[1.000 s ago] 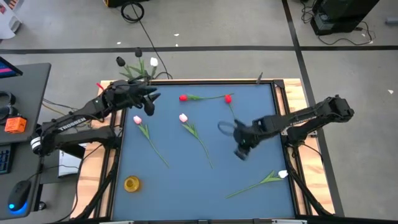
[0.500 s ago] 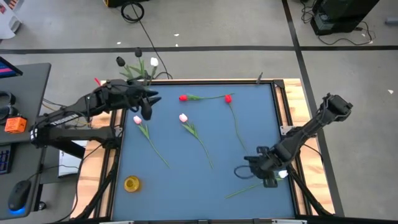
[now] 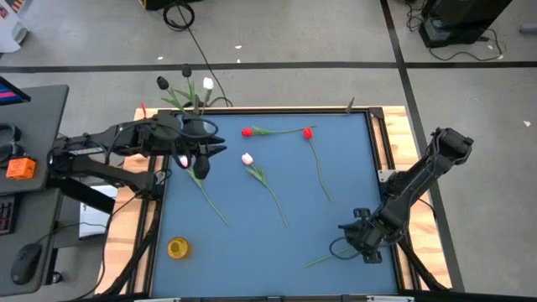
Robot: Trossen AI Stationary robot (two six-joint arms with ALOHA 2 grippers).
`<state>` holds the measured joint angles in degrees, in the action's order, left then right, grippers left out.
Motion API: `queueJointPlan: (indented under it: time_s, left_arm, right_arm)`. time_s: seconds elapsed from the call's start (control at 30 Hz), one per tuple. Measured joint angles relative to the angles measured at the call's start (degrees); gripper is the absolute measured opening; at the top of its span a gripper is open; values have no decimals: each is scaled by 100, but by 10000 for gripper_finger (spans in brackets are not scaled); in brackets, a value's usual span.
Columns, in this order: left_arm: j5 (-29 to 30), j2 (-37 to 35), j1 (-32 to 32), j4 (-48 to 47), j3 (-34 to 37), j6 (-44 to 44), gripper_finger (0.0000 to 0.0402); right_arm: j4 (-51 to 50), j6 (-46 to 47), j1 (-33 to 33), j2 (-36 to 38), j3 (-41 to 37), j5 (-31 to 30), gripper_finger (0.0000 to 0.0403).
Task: Sort flowers into vase by color
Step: Put the white tulip into the transparent vase
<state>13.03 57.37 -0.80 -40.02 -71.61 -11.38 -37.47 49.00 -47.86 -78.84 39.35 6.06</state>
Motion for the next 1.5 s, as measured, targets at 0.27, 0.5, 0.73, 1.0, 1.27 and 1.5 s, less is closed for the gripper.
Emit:
queueJointPlan:
  time_s: [0.27,0.5,0.73,1.0,1.27,1.5]
  left_arm:
    - [85,680,410,-186,-670,2,109]
    - [90,1291,531,-722,-1206,-110,109]
    - [111,1621,676,-1005,-1617,-131,109]
    - [413,1657,1145,-1179,-1729,-140,109]
    - [533,2236,1638,-1320,-1392,-237,109]
    - [517,3087,1910,-684,-1397,549,109]
  right_arm:
    - [314,11,-194,-645,-35,17,165]
    - [452,344,-166,-718,-14,-158,122]
    - [627,832,81,-435,-32,90,20]
    - [1400,1650,895,-58,-32,518,31]
    - [4499,2516,2591,21,-22,1027,27]
    - [5253,3643,3620,16,-24,1427,29]
